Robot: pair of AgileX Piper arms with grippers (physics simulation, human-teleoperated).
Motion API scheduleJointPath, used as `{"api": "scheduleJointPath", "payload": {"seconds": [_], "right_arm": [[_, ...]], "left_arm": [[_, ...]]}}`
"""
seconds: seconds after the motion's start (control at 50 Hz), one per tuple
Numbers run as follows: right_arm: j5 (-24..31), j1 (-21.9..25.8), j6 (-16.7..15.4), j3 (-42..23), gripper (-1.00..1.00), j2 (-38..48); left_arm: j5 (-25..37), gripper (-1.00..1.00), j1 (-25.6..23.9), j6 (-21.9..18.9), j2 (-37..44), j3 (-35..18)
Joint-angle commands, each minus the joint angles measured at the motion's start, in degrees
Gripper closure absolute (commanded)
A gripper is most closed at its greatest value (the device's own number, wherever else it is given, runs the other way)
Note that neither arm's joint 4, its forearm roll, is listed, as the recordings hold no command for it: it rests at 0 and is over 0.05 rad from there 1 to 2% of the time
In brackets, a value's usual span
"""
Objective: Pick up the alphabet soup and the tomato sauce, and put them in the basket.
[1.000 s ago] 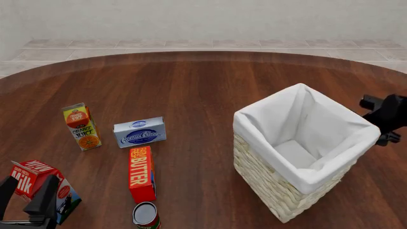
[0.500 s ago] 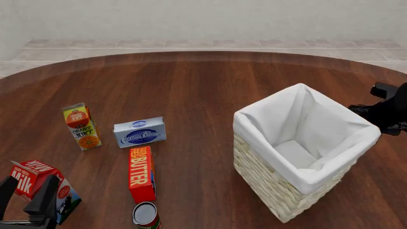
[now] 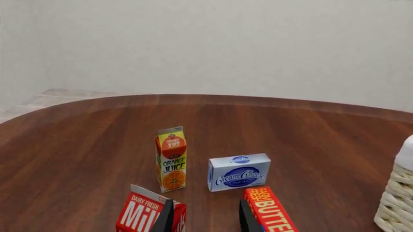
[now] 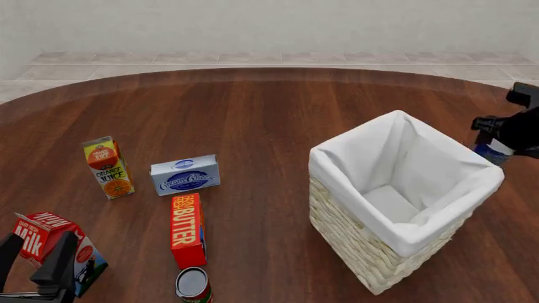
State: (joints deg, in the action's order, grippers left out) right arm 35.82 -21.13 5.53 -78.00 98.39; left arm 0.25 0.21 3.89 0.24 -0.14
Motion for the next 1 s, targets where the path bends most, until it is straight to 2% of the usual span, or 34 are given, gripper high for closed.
{"api": "scheduleJointPath", "payload": {"seconds": [0.02, 0.78, 1.0], "right_arm": [[2.06, 0.75, 1.22, -2.04, 1.0, -3.29], [9.81, 6.97, 0.91, -8.21, 1.0, -13.25], [12.28, 12.24, 1.19, -8.65, 1.0, -17.65]], "left_arm": [[-0.02, -1.0, -0.02, 0.02, -0.14, -0.01], [-0.48, -1.0, -0.01, 0.28, -0.2, -0.03], [-0.57, -1.0, 0.02, 0.33, -0.19, -0.06]]}}
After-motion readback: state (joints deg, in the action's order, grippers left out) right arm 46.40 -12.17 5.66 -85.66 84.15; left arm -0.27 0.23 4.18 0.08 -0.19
